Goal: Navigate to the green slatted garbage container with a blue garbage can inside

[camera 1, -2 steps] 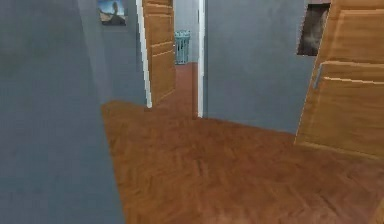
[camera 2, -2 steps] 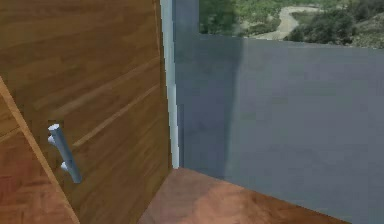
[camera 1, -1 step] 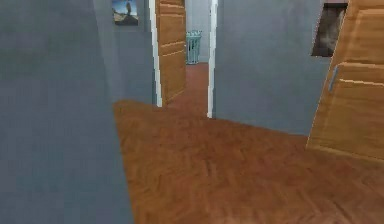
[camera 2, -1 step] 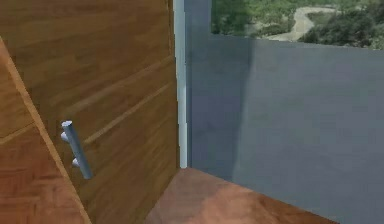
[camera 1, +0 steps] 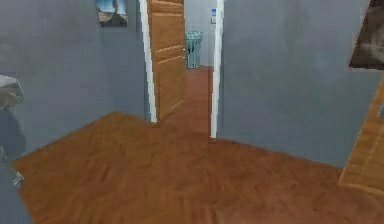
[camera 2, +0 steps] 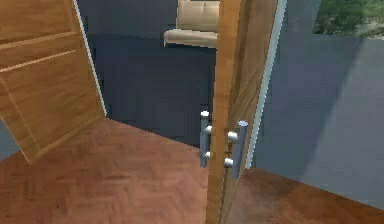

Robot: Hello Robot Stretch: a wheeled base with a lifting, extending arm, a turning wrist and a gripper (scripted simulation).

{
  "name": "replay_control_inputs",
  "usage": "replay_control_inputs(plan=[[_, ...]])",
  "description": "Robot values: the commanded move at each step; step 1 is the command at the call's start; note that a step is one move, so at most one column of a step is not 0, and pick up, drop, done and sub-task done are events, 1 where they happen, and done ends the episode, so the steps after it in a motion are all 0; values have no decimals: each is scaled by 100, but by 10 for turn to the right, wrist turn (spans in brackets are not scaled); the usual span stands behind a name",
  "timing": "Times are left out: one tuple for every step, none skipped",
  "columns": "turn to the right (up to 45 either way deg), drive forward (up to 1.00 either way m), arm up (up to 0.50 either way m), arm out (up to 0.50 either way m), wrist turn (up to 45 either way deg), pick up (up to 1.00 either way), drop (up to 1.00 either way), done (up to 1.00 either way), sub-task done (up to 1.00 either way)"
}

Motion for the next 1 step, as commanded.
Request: replay_control_inputs(plan=[[210,0,0,0,0,0,0,0,0]])
